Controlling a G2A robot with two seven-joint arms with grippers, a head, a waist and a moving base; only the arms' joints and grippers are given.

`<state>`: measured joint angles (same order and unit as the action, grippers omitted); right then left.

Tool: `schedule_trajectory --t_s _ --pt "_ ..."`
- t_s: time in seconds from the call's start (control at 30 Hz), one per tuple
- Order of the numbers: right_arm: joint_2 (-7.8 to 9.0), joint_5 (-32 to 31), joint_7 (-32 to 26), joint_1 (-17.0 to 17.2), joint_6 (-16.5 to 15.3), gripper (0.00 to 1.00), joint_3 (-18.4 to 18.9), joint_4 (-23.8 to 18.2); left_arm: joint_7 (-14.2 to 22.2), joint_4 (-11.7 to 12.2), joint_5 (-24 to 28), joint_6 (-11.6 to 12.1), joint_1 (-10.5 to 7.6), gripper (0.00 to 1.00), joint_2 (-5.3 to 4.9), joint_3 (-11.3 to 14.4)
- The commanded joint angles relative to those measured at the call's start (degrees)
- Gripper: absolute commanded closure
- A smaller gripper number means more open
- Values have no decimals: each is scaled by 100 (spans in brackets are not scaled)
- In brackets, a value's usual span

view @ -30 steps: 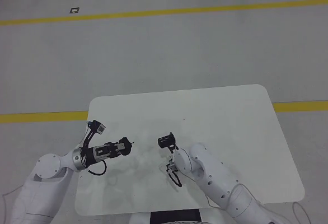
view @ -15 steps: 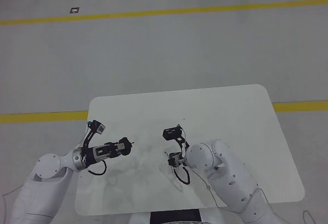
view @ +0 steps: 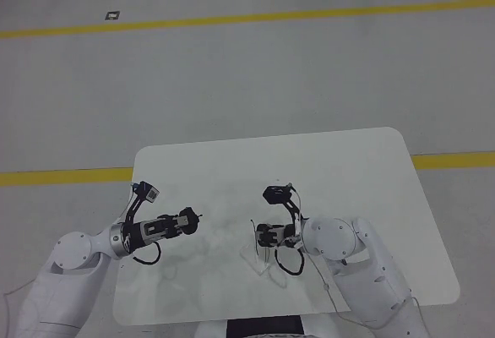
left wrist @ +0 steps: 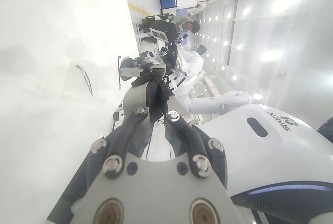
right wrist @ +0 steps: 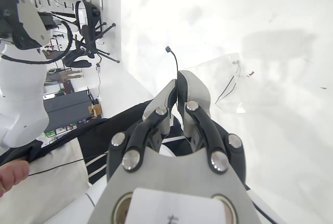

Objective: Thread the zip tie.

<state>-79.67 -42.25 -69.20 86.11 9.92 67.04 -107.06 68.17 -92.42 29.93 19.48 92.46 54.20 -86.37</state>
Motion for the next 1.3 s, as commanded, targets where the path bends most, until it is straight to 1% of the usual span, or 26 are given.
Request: schedule_trajectory --t_s 0.0,0.07,0.17,0.23,0.3,0.4,0.5,0.57,0.67,0.73,0.83,1.13,1.2,1.23,1.27 --pt "0 3 1 0 0 100 0 0 0 0 0 0 0 100 0 0" --pt "0 3 1 0 0 100 0 0 0 0 0 0 0 100 0 0" --pt "4 158 334 105 -49 100 -24 5 0 0 0 0 0 100 0 0" --pt "33 -22 459 189 -69 100 -45 -100 0 0 0 0 0 100 0 0" --pt "44 12 621 299 -35 100 -67 -235 0 0 0 0 0 100 0 0" --pt "58 125 1005 476 -42 100 -76 -389 0 0 0 0 0 100 0 0" --pt "64 279 1529 641 -76 100 -70 -450 0 0 0 0 0 100 0 0" --pt "58 521 2126 807 -192 100 -36 -543 0 0 0 0 0 100 0 0" --pt "69 771 2605 990 -353 100 28 -626 0 0 0 0 0 100 0 0" --pt "75 949 2788 1050 -461 100 49 -649 0 0 0 0 0 100 0 0" --pt "84 1164 2863 1001 -620 100 16 -570 0 0 0 0 0 100 0 0" --pt "85 1224 2850 977 -633 100 7 -541 0 0 0 0 0 100 0 0" --pt "85 1224 2850 977 -633 100 7 -541 -192 -73 -12 -39 23 100 17 107" --pt "85 1227 2904 979 -634 100 3 -525 -238 -133 -11 -51 58 100 27 201" --pt "86 1246 2987 987 -638 100 -15 -507 -288 -164 -5 -26 76 100 34 251"
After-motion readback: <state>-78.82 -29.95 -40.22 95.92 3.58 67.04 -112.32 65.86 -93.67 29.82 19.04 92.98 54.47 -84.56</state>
